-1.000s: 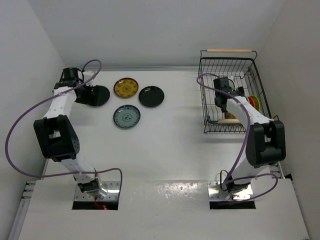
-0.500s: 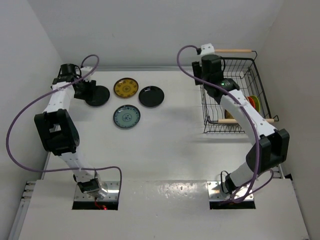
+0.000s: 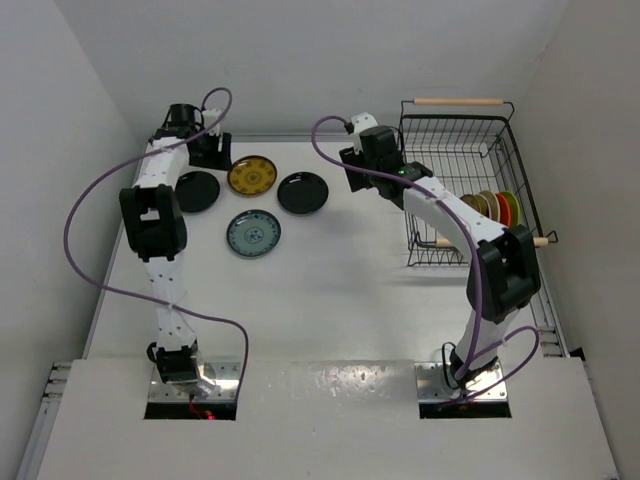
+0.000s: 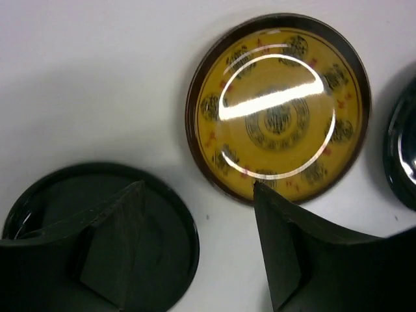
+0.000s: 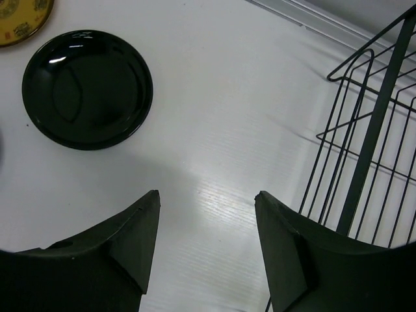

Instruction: Load the plates into the dish rack

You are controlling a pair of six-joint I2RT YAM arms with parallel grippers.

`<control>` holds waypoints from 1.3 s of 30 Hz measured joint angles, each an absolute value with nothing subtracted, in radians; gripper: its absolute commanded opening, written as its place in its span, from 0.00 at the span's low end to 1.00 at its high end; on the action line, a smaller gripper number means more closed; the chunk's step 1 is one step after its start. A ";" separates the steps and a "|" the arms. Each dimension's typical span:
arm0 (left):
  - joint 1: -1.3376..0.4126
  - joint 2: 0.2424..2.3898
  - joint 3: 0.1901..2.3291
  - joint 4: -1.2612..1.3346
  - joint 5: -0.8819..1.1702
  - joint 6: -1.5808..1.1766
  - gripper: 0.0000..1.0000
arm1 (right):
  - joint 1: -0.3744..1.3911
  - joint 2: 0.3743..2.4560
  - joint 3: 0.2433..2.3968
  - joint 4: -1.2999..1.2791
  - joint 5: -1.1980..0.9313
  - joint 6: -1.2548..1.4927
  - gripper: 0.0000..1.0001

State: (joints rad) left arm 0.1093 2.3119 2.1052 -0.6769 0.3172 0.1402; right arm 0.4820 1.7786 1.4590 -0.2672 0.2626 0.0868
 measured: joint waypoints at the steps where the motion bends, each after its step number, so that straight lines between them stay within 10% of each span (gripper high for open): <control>1: 0.104 2.346 2.128 -0.661 0.315 0.123 0.73 | 0.482 1.779 1.459 -0.271 0.260 0.087 0.60; 11: 0.084 2.542 2.236 -0.544 0.315 0.042 0.75 | 0.482 1.779 1.465 -0.295 0.259 0.076 0.60; 22: 0.083 2.543 2.181 -0.485 0.474 0.027 0.00 | 0.490 1.778 1.465 -0.294 0.288 0.044 0.61; 29: 0.082 2.511 2.163 -0.517 0.491 -0.002 0.00 | 0.494 1.770 1.460 -0.294 0.292 0.041 0.61; 39: 0.076 2.273 2.154 -0.579 0.513 0.019 0.00 | 0.505 1.768 1.523 -0.405 0.073 0.076 0.92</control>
